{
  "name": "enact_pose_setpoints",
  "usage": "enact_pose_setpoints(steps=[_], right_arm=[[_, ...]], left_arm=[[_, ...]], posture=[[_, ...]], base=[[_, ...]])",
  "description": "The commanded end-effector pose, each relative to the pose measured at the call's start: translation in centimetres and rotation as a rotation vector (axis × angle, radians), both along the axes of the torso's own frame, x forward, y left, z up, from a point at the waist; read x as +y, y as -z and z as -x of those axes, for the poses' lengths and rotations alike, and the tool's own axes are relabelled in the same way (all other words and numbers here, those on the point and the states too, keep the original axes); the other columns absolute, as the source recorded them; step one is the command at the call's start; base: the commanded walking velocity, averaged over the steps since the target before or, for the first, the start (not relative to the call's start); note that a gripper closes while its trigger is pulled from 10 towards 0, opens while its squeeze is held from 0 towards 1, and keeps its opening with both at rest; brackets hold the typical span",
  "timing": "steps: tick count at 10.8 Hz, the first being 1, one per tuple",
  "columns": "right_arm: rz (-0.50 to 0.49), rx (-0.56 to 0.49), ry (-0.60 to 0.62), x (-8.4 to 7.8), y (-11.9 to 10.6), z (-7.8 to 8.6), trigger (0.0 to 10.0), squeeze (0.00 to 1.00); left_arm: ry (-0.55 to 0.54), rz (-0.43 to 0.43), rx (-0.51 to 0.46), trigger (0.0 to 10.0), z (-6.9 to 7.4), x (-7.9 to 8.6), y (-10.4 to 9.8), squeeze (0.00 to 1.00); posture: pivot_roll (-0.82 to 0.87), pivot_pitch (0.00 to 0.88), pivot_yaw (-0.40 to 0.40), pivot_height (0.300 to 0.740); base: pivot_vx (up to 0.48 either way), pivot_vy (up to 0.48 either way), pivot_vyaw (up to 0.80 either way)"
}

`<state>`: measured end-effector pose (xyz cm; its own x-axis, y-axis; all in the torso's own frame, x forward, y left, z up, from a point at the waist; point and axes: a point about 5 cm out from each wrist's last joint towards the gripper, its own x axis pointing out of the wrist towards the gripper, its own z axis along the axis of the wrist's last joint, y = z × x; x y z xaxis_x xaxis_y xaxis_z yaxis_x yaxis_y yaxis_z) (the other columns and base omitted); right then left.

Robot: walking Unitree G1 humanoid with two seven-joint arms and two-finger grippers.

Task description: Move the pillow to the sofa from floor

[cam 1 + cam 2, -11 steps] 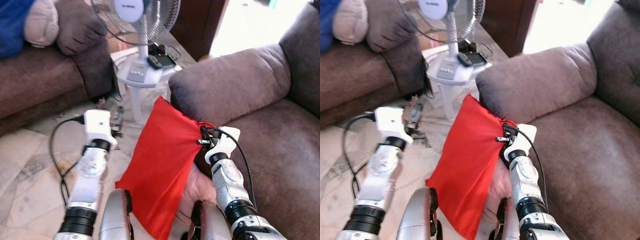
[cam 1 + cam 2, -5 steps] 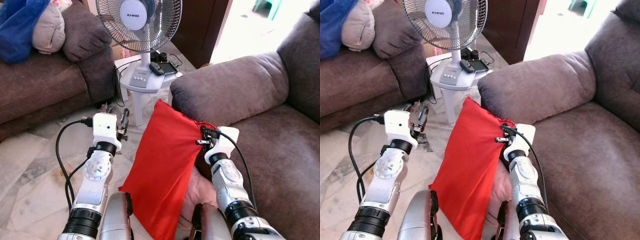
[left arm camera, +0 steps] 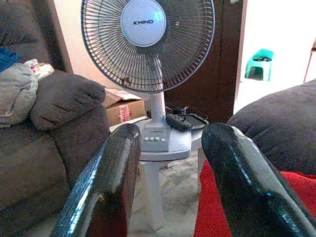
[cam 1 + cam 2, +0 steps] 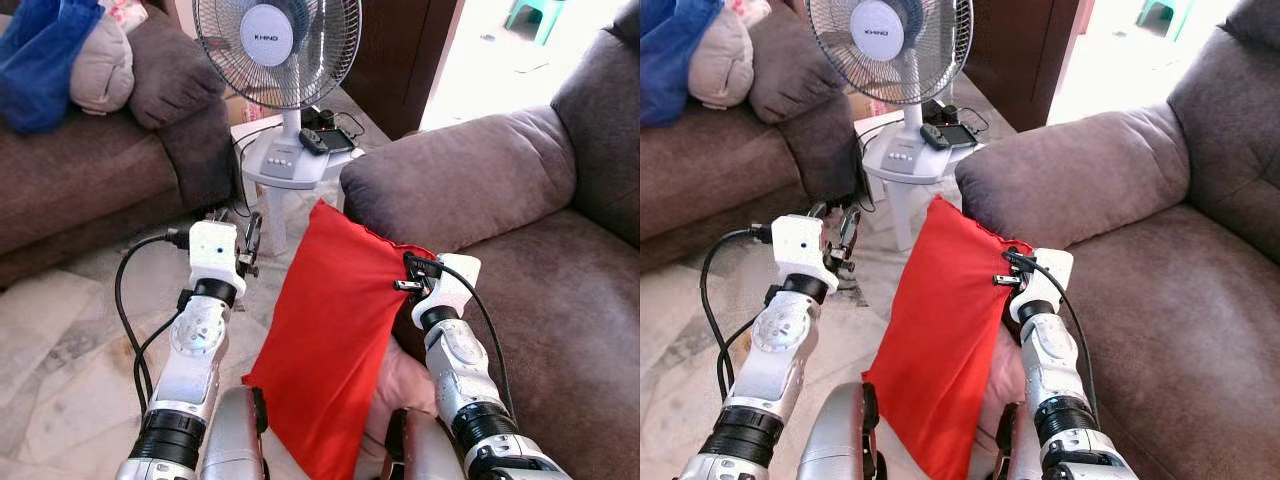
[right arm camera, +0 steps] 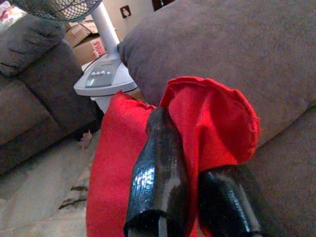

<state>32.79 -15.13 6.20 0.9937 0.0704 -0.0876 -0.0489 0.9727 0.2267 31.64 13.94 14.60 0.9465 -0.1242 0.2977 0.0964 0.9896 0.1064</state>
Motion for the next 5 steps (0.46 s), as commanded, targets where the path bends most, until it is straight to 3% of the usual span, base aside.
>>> enact_pose_setpoints(steps=[1,5], right_arm=[[0.027,-0.167,0.037,-1.12,-3.29,-1.02,10.0,0.00],[0.026,-0.170,0.045,-1.09,-3.26,-0.92,10.0,0.00]], left_arm=[[0.011,-0.008,0.000,10.0,-0.02,-0.18,0.09,0.00],[0.017,-0.005,-0.001,10.0,-0.03,-0.29,0.08,0.00]], posture=[[0.10,0.000,-0.040,0.621],[0.11,0.000,-0.040,0.692]], base=[[0.000,0.000,0.00],[0.000,0.000,0.00]])
